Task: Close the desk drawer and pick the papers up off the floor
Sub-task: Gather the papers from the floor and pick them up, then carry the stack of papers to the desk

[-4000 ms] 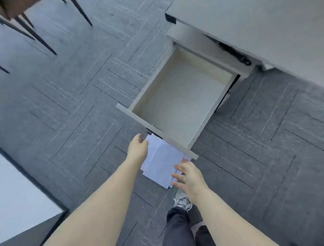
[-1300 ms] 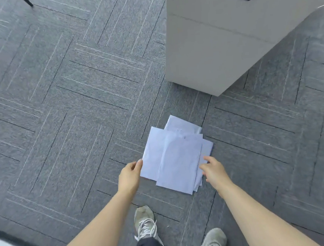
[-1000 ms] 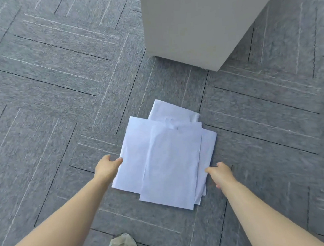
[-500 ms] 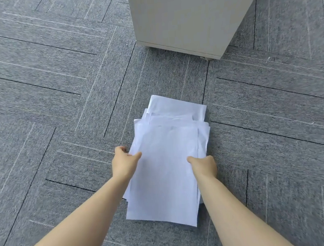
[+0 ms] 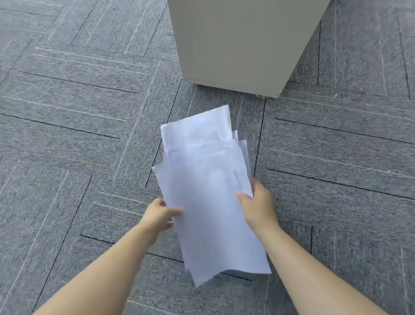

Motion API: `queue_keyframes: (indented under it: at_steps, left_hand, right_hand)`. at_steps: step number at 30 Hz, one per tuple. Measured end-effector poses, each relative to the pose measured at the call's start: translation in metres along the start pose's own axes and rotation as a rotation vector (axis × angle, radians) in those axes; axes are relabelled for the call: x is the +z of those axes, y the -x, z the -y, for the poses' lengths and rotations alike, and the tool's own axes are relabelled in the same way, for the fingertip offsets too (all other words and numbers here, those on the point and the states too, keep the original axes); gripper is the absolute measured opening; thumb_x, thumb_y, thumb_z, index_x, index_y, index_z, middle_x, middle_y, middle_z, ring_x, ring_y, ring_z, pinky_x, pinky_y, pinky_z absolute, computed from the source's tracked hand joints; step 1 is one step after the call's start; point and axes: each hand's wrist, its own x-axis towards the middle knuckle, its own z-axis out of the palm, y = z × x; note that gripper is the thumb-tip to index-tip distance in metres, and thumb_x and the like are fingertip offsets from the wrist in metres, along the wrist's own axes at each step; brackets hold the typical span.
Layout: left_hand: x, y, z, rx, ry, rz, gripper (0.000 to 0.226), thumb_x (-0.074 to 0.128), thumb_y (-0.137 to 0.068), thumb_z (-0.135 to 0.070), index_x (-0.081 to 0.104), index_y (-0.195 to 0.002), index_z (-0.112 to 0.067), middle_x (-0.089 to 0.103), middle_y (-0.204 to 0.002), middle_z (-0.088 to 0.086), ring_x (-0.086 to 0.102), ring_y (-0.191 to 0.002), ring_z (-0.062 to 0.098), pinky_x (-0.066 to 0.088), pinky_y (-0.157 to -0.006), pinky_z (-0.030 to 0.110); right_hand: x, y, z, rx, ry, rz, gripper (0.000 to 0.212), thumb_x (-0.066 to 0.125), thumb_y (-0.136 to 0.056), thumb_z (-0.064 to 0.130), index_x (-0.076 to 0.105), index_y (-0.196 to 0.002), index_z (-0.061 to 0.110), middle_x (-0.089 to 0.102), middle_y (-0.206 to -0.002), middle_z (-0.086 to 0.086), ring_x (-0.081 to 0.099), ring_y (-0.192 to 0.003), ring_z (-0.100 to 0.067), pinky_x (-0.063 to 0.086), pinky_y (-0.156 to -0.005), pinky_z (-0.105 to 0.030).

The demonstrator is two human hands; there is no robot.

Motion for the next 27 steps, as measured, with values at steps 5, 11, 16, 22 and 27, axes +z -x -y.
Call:
queue_keyframes:
  at_steps: [5,11,16,22,27]
  left_hand:
    - [-0.036,0.115,-0.104,0.13,0.252,0.103,0.026,0.069,-0.08,-0.003,0.065,-0.104,-0.012,0.073,-0.098,0.006,0.067,-0.092,0.027,0.055,-0.078,0.037]
    - [-0.079,0.297,-0.252,0.32,0.404,0.007,0.035,0.08,-0.06,-0.021,0.074,-0.092,-0.008,0.074,-0.1,0.016,0.067,-0.09,0.03,0.051,-0.09,0.05]
    - [-0.111,0.451,-0.421,0.519,0.435,0.026,0.031,0.078,-0.066,-0.019,0.073,-0.095,-0.008,0.076,-0.095,0.009,0.069,-0.086,0.028,0.054,-0.081,0.041]
    - [-0.109,0.559,-0.595,0.748,0.35,0.177,0.039,0.078,-0.062,-0.016,0.073,-0.098,-0.001,0.076,-0.1,0.017,0.073,-0.09,0.034,0.057,-0.078,0.04]
    - [-0.044,0.587,-0.696,0.949,0.343,0.18,0.051,0.078,-0.058,-0.012,0.068,-0.107,-0.007,0.073,-0.107,0.02,0.071,-0.092,0.035,0.058,-0.082,0.051]
  right_hand:
    - [-0.066,0.05,0.139,-0.148,-0.111,0.008,0.032,0.056,-0.085,-0.001,0.065,-0.099,0.027,0.068,-0.086,0.018,0.061,-0.068,0.012,0.048,-0.066,-0.015]
    - [-0.149,0.144,0.348,-0.17,-0.262,-0.034,0.009,0.059,-0.082,0.005,0.065,-0.087,0.011,0.069,-0.076,-0.011,0.054,-0.062,-0.008,0.045,-0.057,-0.024]
    - [-0.234,0.216,0.537,-0.312,-0.386,-0.05,0.01,0.056,-0.088,0.004,0.062,-0.096,0.003,0.069,-0.093,-0.017,0.057,-0.076,-0.017,0.049,-0.071,-0.033]
    - [-0.341,0.239,0.673,-0.477,-0.404,-0.22,0.01,0.058,-0.087,0.009,0.059,-0.09,0.0,0.069,-0.088,-0.017,0.062,-0.077,-0.033,0.052,-0.07,-0.04]
    - [-0.423,0.205,0.726,-0.552,-0.5,-0.361,0.029,0.061,-0.085,0.004,0.07,-0.076,0.03,0.074,-0.075,0.014,0.068,-0.071,-0.01,0.055,-0.064,-0.022]
